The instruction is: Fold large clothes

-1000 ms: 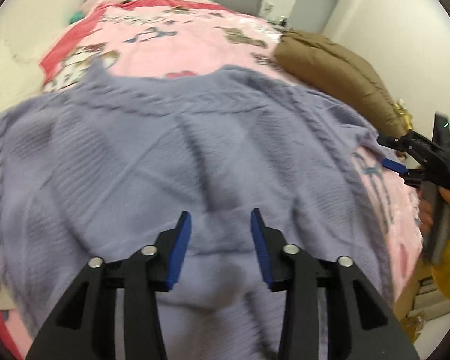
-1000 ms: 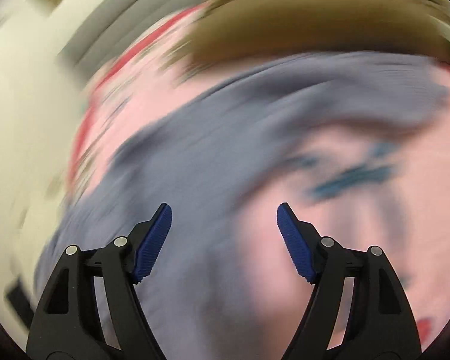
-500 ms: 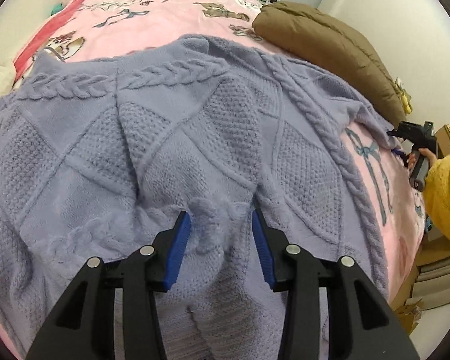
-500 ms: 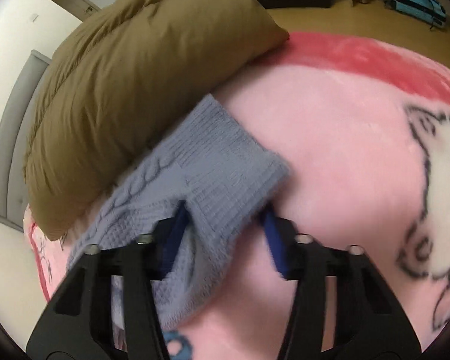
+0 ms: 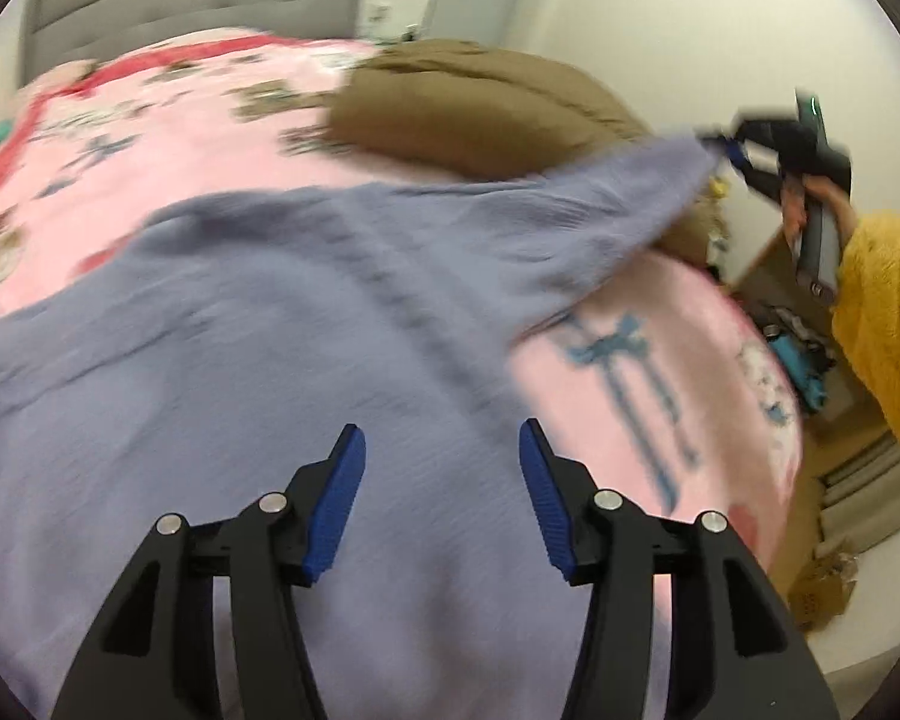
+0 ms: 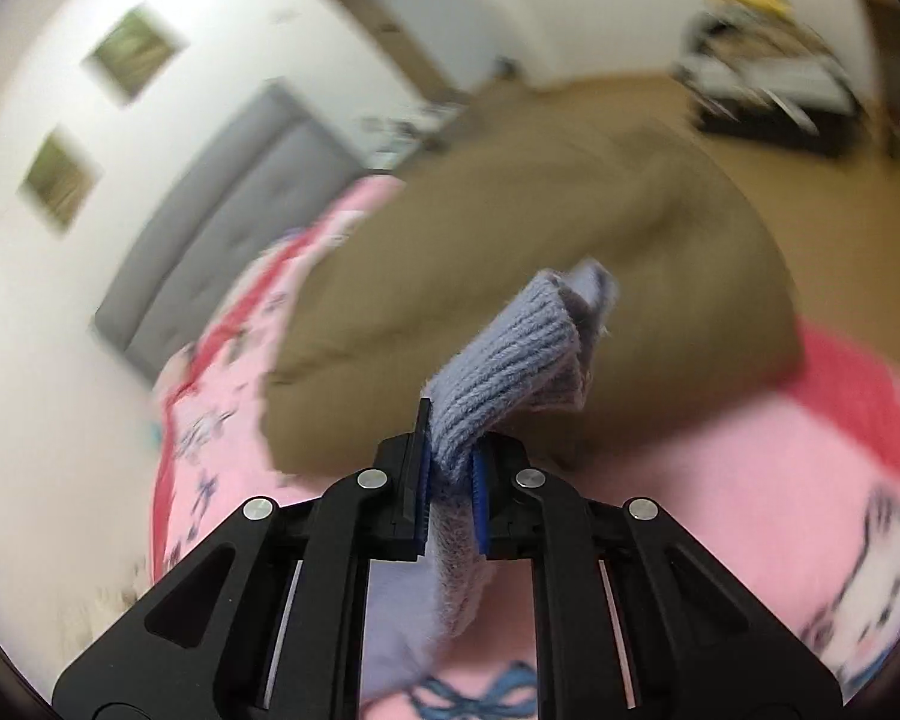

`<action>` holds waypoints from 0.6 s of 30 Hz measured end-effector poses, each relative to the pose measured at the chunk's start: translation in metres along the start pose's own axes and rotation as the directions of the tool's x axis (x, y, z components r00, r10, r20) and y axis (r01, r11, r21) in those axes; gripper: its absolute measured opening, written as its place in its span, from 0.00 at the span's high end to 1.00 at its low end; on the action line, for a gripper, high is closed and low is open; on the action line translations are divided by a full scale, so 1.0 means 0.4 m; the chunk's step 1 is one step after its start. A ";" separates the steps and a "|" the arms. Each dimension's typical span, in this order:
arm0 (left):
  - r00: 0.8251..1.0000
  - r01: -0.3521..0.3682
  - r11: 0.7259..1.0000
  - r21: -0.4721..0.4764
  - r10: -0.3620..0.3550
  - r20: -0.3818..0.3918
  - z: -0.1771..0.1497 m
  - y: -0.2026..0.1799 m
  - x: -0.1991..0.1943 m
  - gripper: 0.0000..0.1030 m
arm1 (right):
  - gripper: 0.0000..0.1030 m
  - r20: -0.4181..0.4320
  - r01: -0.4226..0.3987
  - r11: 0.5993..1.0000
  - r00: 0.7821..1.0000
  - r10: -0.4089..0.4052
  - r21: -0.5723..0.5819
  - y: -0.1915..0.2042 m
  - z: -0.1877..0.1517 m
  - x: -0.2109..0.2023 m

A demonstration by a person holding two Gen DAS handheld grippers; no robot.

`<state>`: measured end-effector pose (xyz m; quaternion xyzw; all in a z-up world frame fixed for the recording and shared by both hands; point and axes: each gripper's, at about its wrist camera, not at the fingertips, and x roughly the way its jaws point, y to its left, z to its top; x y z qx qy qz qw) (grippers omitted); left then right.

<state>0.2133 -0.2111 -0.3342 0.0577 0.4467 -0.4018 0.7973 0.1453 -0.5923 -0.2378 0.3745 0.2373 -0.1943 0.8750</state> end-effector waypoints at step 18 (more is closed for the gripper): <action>0.999 -0.030 1.000 0.001 0.030 0.035 0.000 -0.124 0.229 0.49 | 0.91 -0.313 -0.473 0.788 0.875 0.369 -0.394 0.506 0.032 -0.028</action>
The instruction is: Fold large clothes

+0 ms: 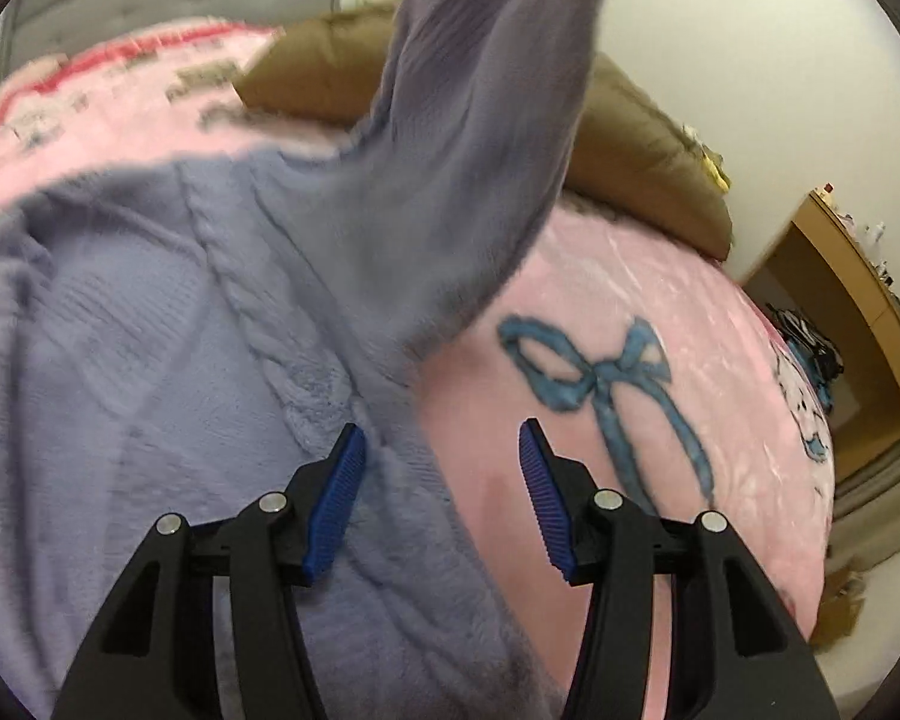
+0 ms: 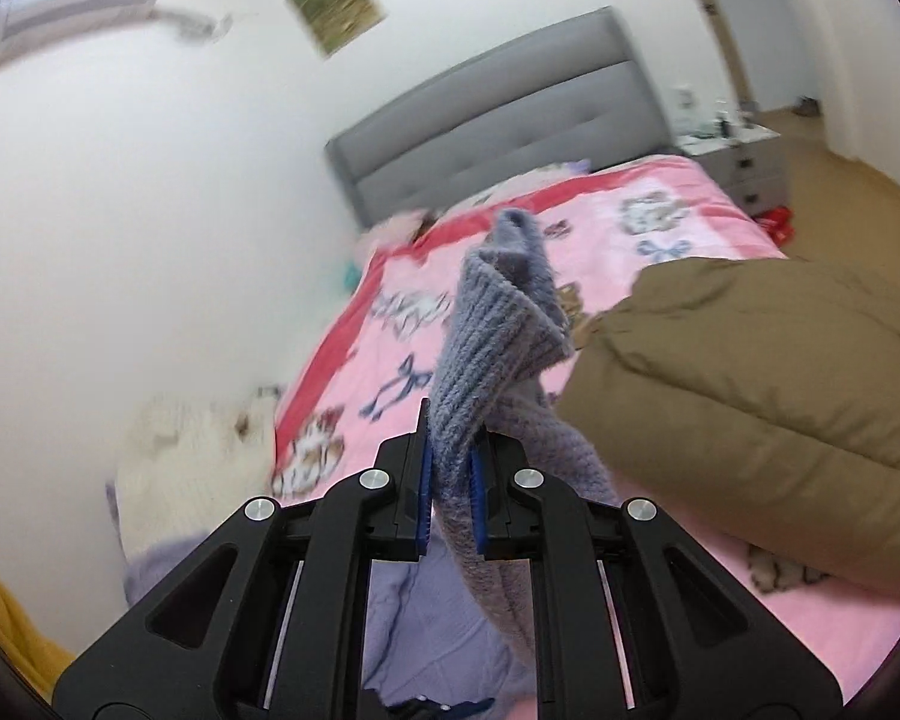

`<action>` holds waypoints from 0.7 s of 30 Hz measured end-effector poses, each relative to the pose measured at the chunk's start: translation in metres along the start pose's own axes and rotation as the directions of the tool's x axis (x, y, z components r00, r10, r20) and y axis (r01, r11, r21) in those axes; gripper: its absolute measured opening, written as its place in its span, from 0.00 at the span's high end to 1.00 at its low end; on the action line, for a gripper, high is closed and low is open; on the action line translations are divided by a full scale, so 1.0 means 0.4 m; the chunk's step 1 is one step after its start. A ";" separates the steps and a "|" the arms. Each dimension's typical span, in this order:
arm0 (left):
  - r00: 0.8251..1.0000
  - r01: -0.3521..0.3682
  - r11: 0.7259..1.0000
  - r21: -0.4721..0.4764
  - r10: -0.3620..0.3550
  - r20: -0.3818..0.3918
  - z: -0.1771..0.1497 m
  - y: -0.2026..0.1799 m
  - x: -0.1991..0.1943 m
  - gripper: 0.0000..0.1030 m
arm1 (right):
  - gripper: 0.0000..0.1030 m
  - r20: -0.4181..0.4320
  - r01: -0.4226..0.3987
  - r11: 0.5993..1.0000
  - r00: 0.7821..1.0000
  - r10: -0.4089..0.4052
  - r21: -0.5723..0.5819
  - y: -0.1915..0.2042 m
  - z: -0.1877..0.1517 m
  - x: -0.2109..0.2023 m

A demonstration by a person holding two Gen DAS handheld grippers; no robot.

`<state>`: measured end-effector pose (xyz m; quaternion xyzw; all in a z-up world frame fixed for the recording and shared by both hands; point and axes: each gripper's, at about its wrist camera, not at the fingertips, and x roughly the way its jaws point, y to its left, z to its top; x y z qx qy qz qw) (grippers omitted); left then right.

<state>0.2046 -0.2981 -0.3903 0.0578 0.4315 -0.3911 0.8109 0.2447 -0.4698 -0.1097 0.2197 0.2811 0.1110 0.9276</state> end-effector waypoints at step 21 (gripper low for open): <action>0.998 -0.026 0.988 0.153 0.017 0.065 -0.133 -0.076 -0.124 0.49 | 0.91 -0.740 -0.367 0.903 0.667 0.087 -0.225 0.639 -0.349 0.618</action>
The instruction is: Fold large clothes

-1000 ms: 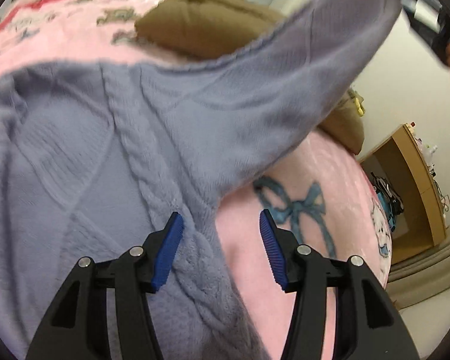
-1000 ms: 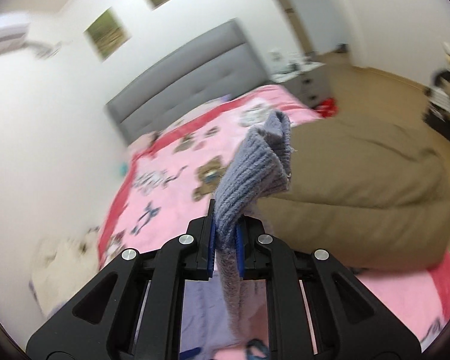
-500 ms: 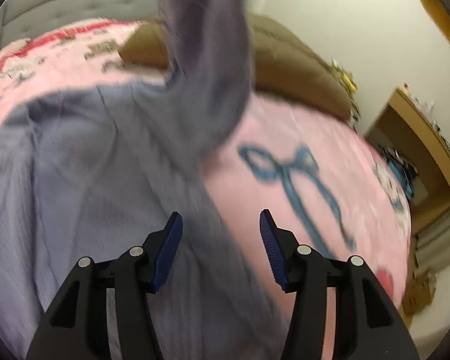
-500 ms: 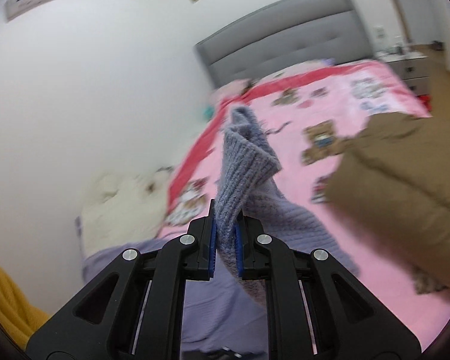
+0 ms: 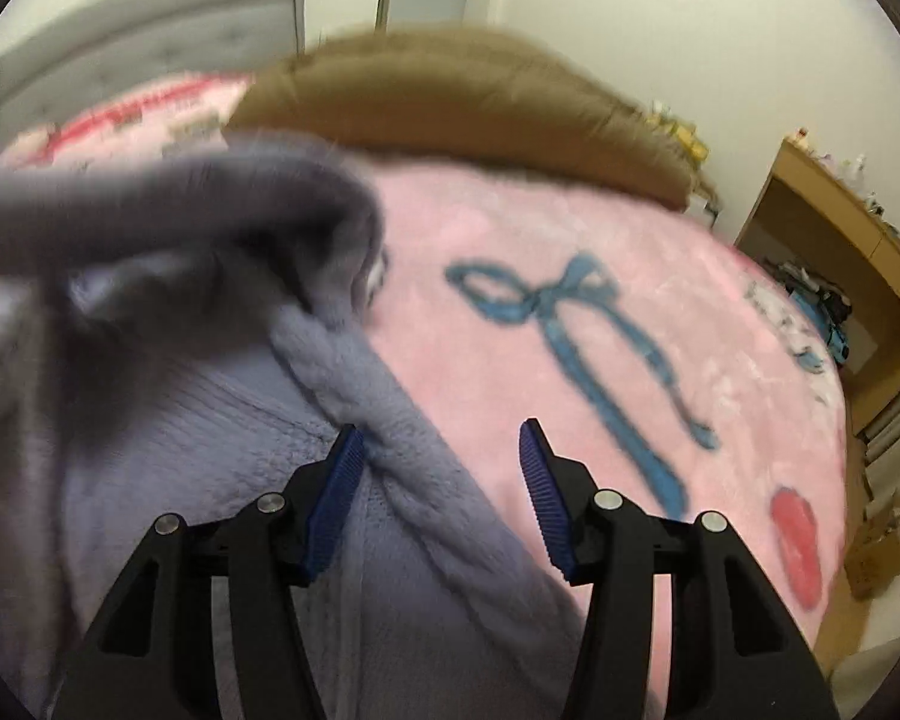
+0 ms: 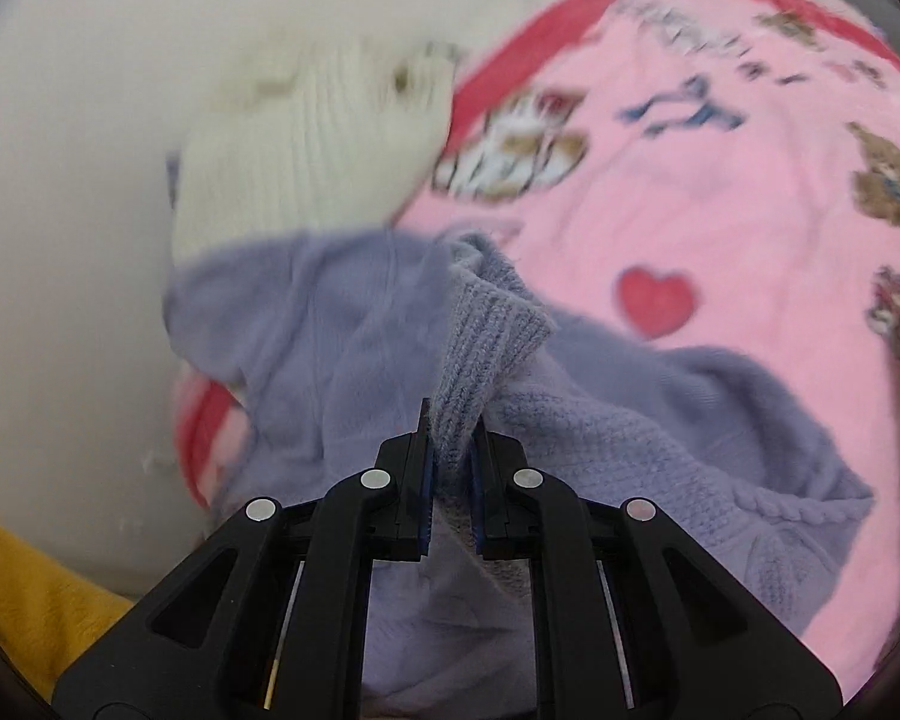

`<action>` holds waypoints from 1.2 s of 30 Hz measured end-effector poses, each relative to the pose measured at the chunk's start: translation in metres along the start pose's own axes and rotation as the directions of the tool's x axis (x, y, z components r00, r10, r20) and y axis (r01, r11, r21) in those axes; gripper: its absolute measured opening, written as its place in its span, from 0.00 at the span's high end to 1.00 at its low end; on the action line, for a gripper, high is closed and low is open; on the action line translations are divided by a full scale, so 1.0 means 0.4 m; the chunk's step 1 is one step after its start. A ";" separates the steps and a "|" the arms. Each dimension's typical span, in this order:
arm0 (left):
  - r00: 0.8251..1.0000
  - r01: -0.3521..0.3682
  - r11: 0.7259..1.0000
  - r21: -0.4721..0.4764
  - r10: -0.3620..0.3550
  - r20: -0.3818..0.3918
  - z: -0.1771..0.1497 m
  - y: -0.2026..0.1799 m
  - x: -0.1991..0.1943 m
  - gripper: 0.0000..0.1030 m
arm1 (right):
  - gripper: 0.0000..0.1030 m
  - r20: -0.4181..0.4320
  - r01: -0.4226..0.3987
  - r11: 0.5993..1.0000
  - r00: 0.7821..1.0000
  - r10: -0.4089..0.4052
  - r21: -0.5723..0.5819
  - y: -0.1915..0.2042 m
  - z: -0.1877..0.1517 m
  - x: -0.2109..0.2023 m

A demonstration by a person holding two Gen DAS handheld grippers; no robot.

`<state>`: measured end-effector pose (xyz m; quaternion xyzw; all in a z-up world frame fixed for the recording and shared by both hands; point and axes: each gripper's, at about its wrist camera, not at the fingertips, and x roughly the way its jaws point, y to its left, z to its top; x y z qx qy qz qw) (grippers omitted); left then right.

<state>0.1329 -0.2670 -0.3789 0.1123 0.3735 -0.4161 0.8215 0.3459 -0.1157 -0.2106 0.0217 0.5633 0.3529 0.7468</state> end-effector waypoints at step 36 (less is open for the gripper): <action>0.908 -0.395 0.783 -0.480 0.413 -0.073 -0.146 0.585 -0.379 0.27 | 0.37 0.098 0.612 0.729 0.782 -0.615 -0.308 -0.145 -0.504 0.003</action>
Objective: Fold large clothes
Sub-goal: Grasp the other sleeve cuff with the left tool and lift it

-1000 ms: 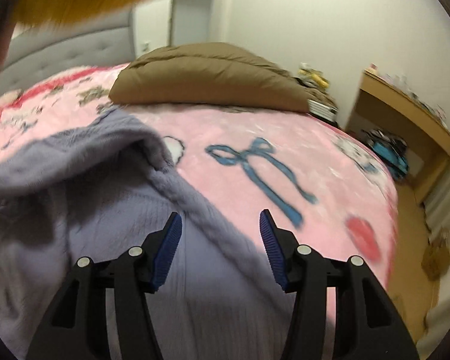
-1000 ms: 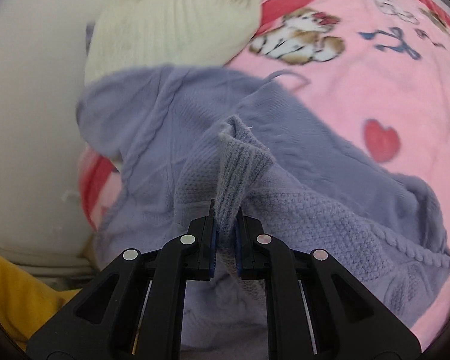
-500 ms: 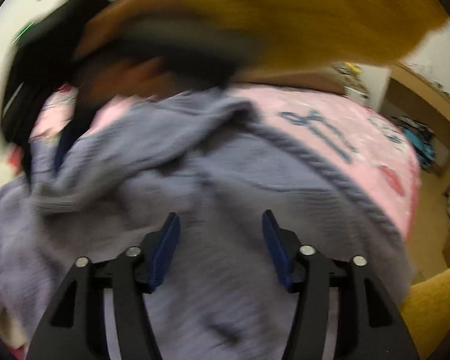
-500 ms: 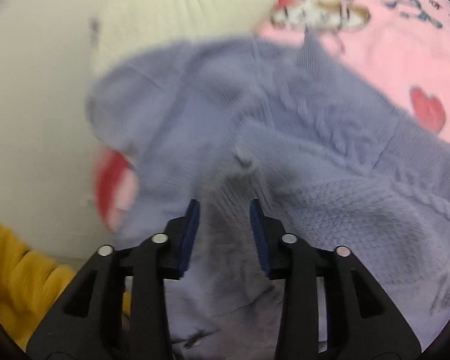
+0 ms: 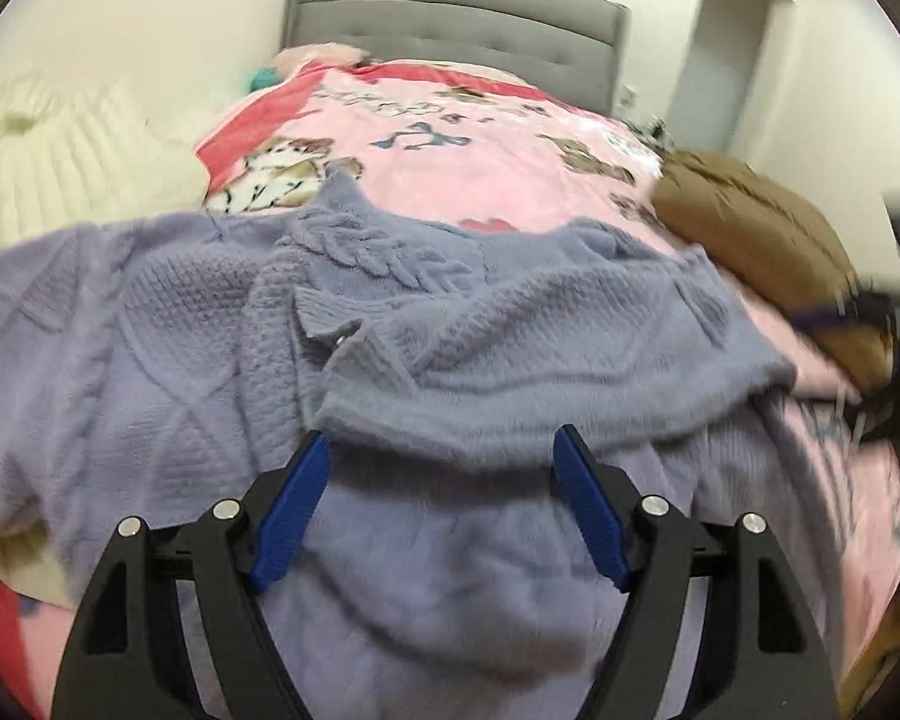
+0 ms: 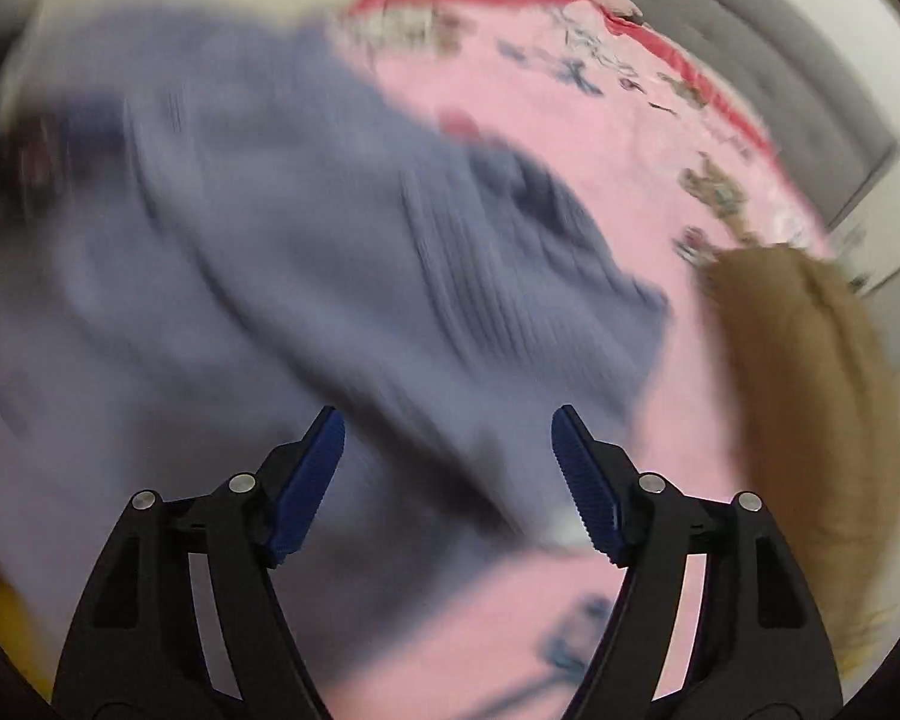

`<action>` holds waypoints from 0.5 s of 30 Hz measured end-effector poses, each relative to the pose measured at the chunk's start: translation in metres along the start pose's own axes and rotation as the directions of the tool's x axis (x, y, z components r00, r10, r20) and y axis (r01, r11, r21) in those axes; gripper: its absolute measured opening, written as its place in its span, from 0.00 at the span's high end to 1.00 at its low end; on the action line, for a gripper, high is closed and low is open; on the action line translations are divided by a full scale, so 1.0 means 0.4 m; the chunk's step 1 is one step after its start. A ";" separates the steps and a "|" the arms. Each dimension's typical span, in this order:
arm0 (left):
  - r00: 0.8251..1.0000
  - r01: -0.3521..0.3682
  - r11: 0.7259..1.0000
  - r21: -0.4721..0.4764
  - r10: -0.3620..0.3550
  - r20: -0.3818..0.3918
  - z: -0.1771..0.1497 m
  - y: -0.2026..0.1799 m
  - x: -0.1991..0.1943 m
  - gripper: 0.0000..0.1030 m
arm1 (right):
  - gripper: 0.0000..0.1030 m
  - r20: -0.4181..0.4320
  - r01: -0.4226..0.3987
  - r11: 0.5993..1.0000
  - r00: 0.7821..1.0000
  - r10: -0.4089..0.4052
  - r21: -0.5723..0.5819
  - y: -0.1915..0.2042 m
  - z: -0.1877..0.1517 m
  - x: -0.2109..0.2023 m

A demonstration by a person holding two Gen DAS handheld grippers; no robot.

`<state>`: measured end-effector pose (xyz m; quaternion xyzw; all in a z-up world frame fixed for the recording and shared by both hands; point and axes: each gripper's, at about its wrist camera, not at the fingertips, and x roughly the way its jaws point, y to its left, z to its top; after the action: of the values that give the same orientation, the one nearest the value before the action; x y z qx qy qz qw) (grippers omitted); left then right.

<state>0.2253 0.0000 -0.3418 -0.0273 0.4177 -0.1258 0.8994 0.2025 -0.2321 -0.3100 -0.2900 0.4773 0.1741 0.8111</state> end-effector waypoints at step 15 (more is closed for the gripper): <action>0.999 0.004 0.896 -0.444 -0.026 -0.042 0.071 0.094 0.133 0.91 | 0.87 -0.106 0.234 0.970 0.968 -0.226 0.062 -0.047 -0.086 0.139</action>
<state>0.2874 0.0213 -0.3689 -0.2320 0.4561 -0.0347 0.8584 0.2167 -0.2681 -0.3659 -0.3215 0.4860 0.0466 0.8114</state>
